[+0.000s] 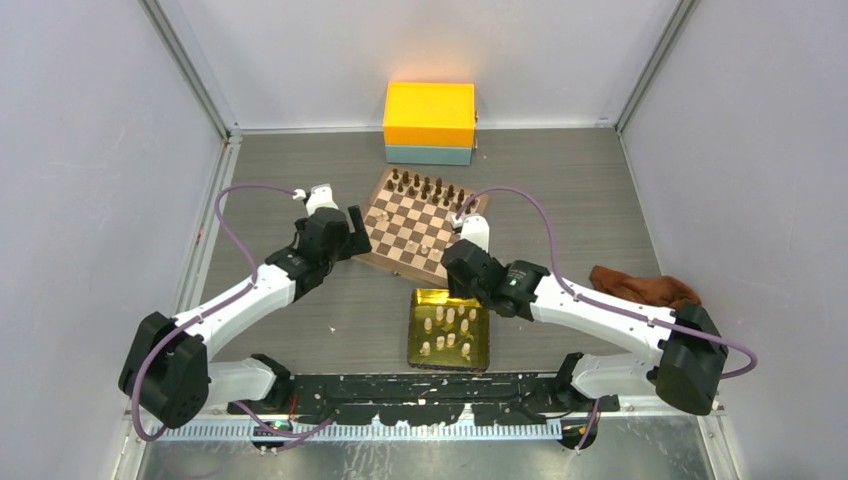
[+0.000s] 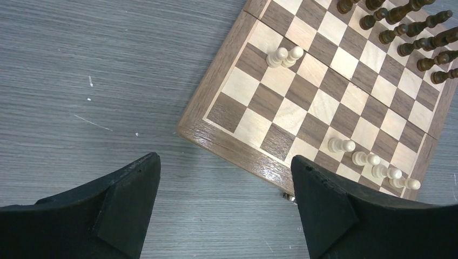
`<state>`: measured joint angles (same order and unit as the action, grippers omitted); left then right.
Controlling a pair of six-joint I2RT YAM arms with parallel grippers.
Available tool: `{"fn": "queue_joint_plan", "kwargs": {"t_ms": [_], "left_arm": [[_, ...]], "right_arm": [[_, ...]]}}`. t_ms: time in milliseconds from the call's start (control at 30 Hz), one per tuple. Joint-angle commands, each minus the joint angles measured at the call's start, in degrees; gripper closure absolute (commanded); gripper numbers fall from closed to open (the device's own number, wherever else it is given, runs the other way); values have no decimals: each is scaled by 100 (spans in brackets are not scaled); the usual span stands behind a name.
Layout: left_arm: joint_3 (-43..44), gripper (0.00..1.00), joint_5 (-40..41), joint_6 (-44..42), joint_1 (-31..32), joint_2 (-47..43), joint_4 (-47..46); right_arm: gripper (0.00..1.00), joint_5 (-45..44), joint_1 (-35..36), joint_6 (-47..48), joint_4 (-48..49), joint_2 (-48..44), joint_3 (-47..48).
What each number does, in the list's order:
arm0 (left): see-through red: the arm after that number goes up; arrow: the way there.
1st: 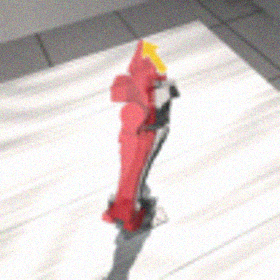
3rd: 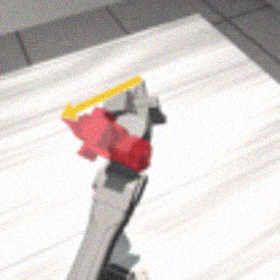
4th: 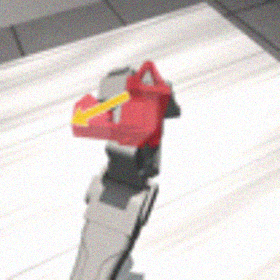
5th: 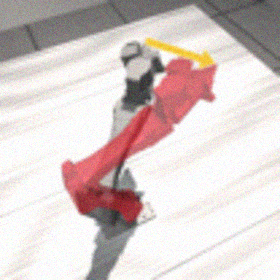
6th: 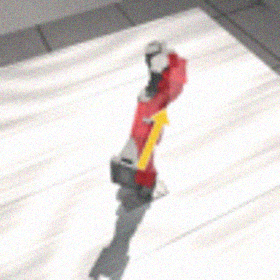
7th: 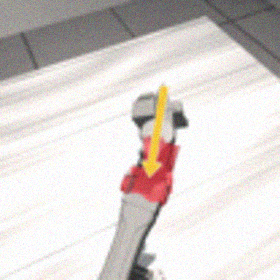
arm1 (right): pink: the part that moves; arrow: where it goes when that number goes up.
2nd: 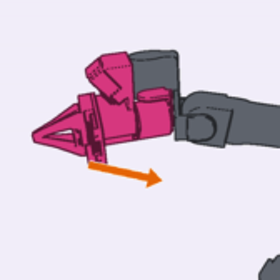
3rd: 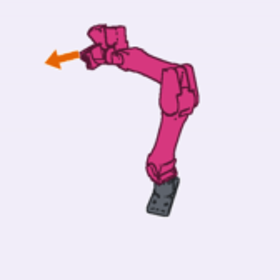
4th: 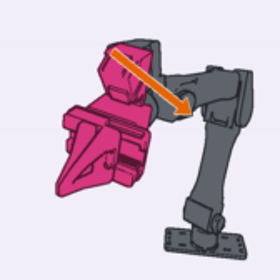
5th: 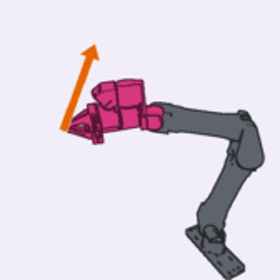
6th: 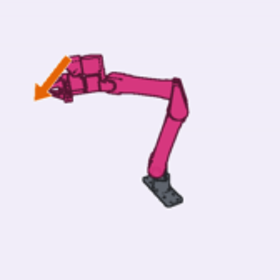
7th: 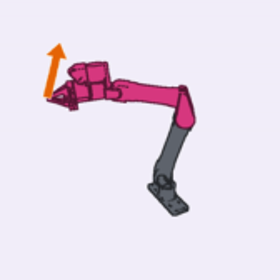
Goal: Set up the chess pieces on the board
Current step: Pick up the chess piece from the storage box.
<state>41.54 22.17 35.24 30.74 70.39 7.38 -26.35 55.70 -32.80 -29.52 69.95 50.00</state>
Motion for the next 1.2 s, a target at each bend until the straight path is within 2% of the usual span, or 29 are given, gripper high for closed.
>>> {"fn": "queue_joint_plan", "kwargs": {"t_ms": [0,633,1167], "left_arm": [[25,9,-20,-113,29,-42,-281],[-13,10,54,-122,37,-308,-168],[-49,10,89,-82,37,-381,-144]], "right_arm": [[56,-283,105,-564,-46,-240,-82],[62,-302,483,-1073,-278,-360,-155],[62,-683,1467,-1229,-932,-548,111]]}}
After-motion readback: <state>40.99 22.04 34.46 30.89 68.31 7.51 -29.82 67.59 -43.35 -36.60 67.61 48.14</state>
